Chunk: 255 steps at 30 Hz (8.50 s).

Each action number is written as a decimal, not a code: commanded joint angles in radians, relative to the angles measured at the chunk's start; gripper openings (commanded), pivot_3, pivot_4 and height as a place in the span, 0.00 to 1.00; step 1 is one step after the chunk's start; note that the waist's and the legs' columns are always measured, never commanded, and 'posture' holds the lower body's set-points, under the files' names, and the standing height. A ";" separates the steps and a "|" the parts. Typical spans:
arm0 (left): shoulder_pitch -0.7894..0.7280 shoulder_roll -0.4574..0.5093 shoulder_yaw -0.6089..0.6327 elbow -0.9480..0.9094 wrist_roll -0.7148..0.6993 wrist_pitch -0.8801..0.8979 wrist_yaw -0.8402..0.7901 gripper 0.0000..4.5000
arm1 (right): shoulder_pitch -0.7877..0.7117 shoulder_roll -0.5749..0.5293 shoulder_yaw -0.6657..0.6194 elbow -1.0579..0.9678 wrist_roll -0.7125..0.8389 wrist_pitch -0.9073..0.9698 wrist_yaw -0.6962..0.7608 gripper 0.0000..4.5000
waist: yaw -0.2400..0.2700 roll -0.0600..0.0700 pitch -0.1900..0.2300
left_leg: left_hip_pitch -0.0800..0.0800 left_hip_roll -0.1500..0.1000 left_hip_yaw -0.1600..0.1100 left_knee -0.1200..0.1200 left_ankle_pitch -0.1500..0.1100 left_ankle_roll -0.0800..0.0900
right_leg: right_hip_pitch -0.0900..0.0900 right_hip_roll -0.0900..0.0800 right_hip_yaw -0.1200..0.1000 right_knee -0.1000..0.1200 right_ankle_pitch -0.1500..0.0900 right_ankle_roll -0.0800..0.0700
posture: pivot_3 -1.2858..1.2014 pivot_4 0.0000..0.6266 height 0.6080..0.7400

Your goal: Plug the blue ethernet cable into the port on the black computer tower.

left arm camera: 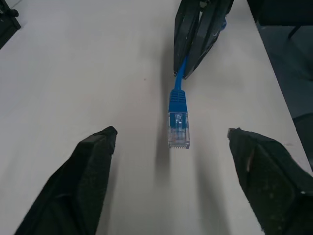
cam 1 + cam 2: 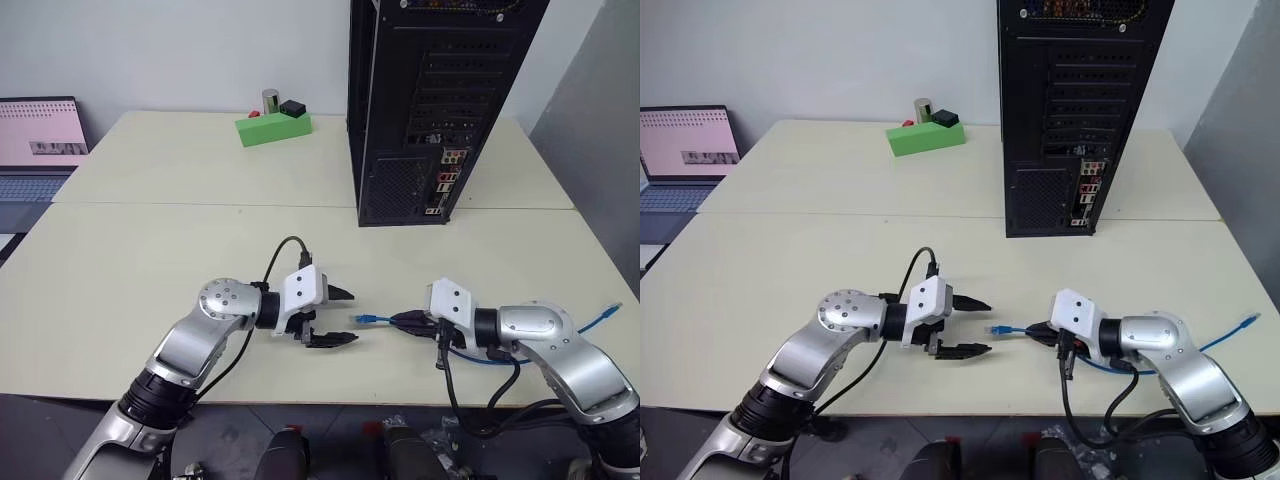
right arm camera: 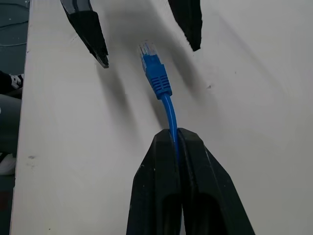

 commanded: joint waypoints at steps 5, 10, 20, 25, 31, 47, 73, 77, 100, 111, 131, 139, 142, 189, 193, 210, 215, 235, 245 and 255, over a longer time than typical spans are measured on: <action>-0.018 -0.007 -0.008 0.000 0.011 -0.017 -0.012 0.44 | -0.026 0.003 -0.004 -0.045 0.016 0.009 0.007 0.00 | -0.001 0.000 0.000 | 0.000 0.000 0.000 0.000 0.000 0.000 | 0.000 0.000 0.000 0.000 0.000 0.000 | 0.52 0.24 1.00; -0.017 -0.012 -0.005 0.002 0.018 -0.022 -0.007 0.22 | -0.028 0.002 -0.003 -0.046 0.015 0.009 0.008 0.00 | -0.001 0.000 0.000 | 0.000 0.000 0.000 0.000 0.000 0.000 | 0.000 0.000 0.000 0.000 0.000 0.000 | 0.52 0.24 1.00; -0.011 -0.024 0.000 0.019 0.046 -0.090 0.003 0.07 | -0.032 -0.007 -0.001 -0.031 0.009 -0.004 0.022 0.11 | 0.000 0.000 0.000 | 0.000 0.000 0.000 0.000 0.000 0.000 | 0.000 0.000 0.000 0.000 0.000 0.000 | 0.52 0.24 1.00; -0.005 -0.039 0.014 0.056 0.085 -0.248 0.029 0.06 | -0.019 -0.070 -0.064 -0.008 0.028 -0.028 0.076 0.34 | 0.000 0.000 0.000 | 0.000 0.000 0.000 0.000 0.000 0.000 | 0.000 0.000 0.000 0.000 0.000 0.000 | 0.52 0.24 1.00; -0.010 -0.058 0.015 0.189 0.233 -0.678 0.141 0.06 | -0.011 -0.075 -0.194 -0.016 0.190 0.109 0.073 0.67 | 0.001 0.000 0.000 | 0.000 0.000 0.000 0.000 0.000 0.000 | 0.000 0.000 0.000 0.000 0.000 0.000 | 0.52 0.24 1.00; -0.164 -0.028 0.054 0.574 0.707 -1.544 0.634 0.06 | -0.070 0.200 -0.238 -0.032 0.503 0.437 -0.169 0.74 | 0.001 0.000 0.000 | 0.000 -0.001 -0.001 0.000 0.000 0.000 | 0.000 -0.001 -0.001 0.000 0.001 0.000 | 0.52 0.24 1.00; -0.171 -0.003 0.045 0.550 0.799 -1.541 0.795 0.06 | -0.133 0.229 -0.237 0.012 0.602 0.504 -0.208 0.00 | 0.000 0.000 0.000 | 0.000 -0.001 -0.001 0.000 0.000 0.000 | 0.000 -0.001 -0.001 0.001 0.001 0.000 | 0.52 0.24 1.00; -0.171 0.001 0.040 0.549 0.804 -1.538 0.801 0.06 | -0.135 0.227 -0.241 0.017 0.606 0.502 -0.210 0.00 | 0.000 0.000 0.000 | 0.000 -0.001 -0.001 0.000 0.000 0.000 | 0.000 -0.001 -0.001 0.001 0.001 0.000 | 0.52 0.24 1.00; -0.171 0.005 0.031 0.542 0.809 -1.527 0.815 0.06 | -0.130 0.229 -0.262 0.048 0.659 0.517 -0.232 0.42 | 0.000 0.000 0.000 | 0.000 -0.001 0.000 0.000 0.000 0.000 | 0.000 -0.001 -0.001 0.001 0.001 0.000 | 0.52 0.24 1.00; -0.163 -0.002 0.031 0.529 0.811 -1.515 0.819 0.06 | -0.135 0.235 -0.252 0.053 0.652 0.512 -0.238 0.04 | 0.000 0.000 0.000 | 0.000 -0.001 -0.001 0.000 0.000 0.000 | 0.000 -0.001 -0.001 0.001 0.001 0.000 | 0.52 0.24 1.00; -0.143 0.039 -0.042 0.599 0.629 -1.432 0.683 0.54 | -0.134 0.202 -0.272 0.067 0.648 0.509 -0.230 0.00 | 0.000 0.000 0.000 | 0.000 -0.001 0.000 0.000 0.000 0.000 | 0.000 -0.001 -0.001 0.001 0.001 0.000 | 0.52 0.24 1.00; -0.037 -0.063 0.010 0.385 0.180 -0.857 0.481 0.94 | -0.105 0.197 -0.371 0.047 0.515 0.353 -0.361 0.00 | 0.000 0.000 0.000 | -0.001 -0.001 -0.001 0.000 0.000 0.000 | 0.000 -0.001 -0.001 0.001 0.001 0.000 | 0.52 0.24 1.00; -0.022 -0.127 0.029 0.235 0.065 -0.533 0.482 0.94 | -0.090 0.202 -0.363 0.044 0.393 0.269 -0.447 0.00 | 0.000 0.000 0.000 | -0.001 -0.001 -0.001 0.000 0.000 0.000 | 0.000 -0.001 -0.001 0.001 0.001 0.000 | 0.52 0.24 1.00; -0.185 -0.446 0.093 0.068 0.139 0.025 0.730 0.94 | -0.419 0.489 -0.381 0.369 -0.002 0.107 -0.899 0.00 | -0.001 0.000 -0.001 | -0.001 -0.001 0.000 0.000 0.000 0.000 | -0.001 -0.001 0.000 0.001 0.001 0.000 | 0.52 0.24 1.00; -0.183 -0.448 0.093 0.065 0.140 0.027 0.729 0.94 | -0.424 0.490 -0.381 0.378 -0.004 0.102 -0.893 0.00 | -0.001 0.000 -0.001 | -0.001 -0.001 0.000 0.000 0.000 0.000 | -0.001 -0.001 0.000 0.001 0.001 0.000 | 0.52 0.24 1.00; -0.180 -0.452 0.096 0.069 0.143 0.029 0.728 0.94 | -0.450 0.485 -0.365 0.407 -0.025 0.080 -0.875 0.00 | -0.003 0.000 -0.001 | -0.001 -0.001 0.000 0.000 0.000 0.000 | -0.001 -0.001 0.000 0.001 0.001 0.000 | 0.52 0.24 1.00; -0.177 -0.453 0.094 0.065 0.144 0.031 0.729 0.94 | -0.450 0.483 -0.362 0.399 -0.033 0.080 -0.869 0.00 | -0.003 0.001 0.000 | -0.001 -0.001 0.000 -0.001 0.000 0.000 | -0.001 0.000 0.000 0.001 0.001 0.000 | 0.52 0.24 1.00; -0.174 -0.455 0.097 0.072 0.146 0.026 0.728 0.94 | -0.492 0.589 -0.408 0.412 -0.014 0.153 -0.976 0.00 | -0.005 0.001 0.000 | -0.001 -0.001 0.000 -0.001 0.000 0.000 | -0.002 0.000 0.001 0.001 0.001 0.000 | 0.52 0.24 1.00; -0.175 -0.461 0.098 0.071 0.146 0.029 0.731 0.94 | -0.531 0.618 -0.394 0.455 -0.031 0.129 -1.003 0.00 | -0.017 0.001 0.000 | -0.001 -0.001 0.000 -0.001 0.000 0.000 | -0.002 0.000 0.001 0.001 0.001 0.000 | 0.52 0.24 1.00; -0.173 -0.467 0.098 0.066 0.146 0.034 0.736 0.94 | -0.555 0.610 -0.396 0.507 -0.040 0.100 -1.002 0.00 | -0.025 0.001 0.000 | -0.001 -0.001 0.000 -0.001 0.000 0.000 | -0.002 0.000 0.001 0.002 0.001 0.000 | 0.52 0.24 1.00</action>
